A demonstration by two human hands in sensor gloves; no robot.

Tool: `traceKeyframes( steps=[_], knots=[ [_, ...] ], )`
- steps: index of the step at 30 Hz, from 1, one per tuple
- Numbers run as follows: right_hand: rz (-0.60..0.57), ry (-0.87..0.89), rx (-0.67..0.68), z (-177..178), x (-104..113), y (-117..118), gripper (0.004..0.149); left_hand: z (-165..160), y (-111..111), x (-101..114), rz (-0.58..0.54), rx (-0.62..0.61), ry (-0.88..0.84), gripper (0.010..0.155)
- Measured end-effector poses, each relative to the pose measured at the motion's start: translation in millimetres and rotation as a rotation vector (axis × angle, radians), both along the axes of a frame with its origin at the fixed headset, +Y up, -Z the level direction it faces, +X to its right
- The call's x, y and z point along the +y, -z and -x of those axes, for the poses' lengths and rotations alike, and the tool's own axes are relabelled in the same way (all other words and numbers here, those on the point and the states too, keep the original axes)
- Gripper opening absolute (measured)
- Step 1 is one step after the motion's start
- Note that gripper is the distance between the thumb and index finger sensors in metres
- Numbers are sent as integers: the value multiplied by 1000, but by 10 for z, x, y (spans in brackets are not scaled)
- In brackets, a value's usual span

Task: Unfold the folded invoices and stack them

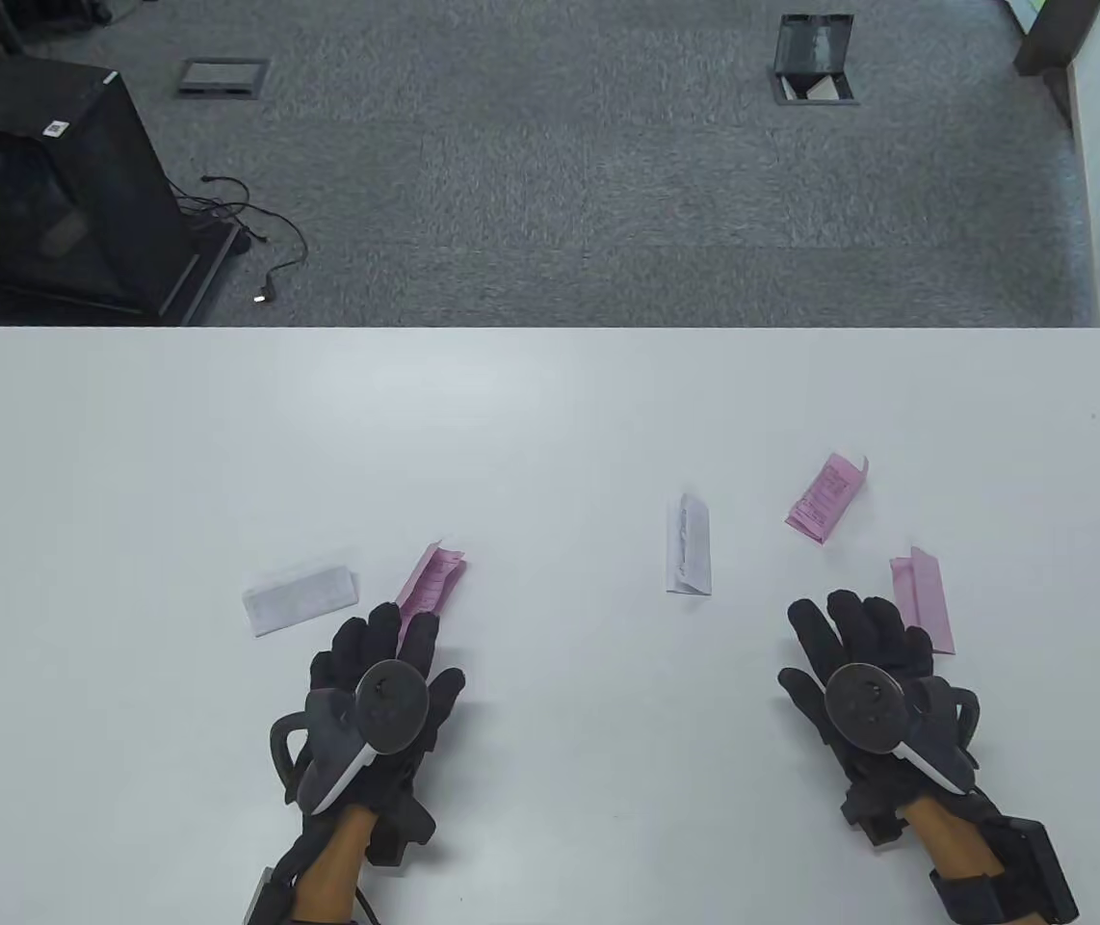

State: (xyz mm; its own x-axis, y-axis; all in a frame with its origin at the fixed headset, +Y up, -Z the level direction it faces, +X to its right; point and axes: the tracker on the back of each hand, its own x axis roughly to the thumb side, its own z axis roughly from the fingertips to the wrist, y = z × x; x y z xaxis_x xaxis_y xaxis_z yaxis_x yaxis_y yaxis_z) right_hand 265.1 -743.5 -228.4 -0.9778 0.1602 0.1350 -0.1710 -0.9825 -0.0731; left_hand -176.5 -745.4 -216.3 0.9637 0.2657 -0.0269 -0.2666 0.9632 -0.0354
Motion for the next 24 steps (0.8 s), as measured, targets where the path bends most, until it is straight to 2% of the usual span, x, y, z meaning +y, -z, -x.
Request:
traceKeyframes(
  steps=[15,19,21,24],
  knots=[
    [12,-10,-15,-34,-42,25,66,-6,-5,-13,12,-14,-50,65],
    [127,19,-48,12,-88,139,67,-20,-3,-17,10,-45,-132,65],
    [193,42,-83,94,-70,264,68,-26,-6,-5,3,-57,-143,65],
    [233,56,-131,225,-31,465,69,-37,-10,-2,-4,-67,-147,65]
  ],
)
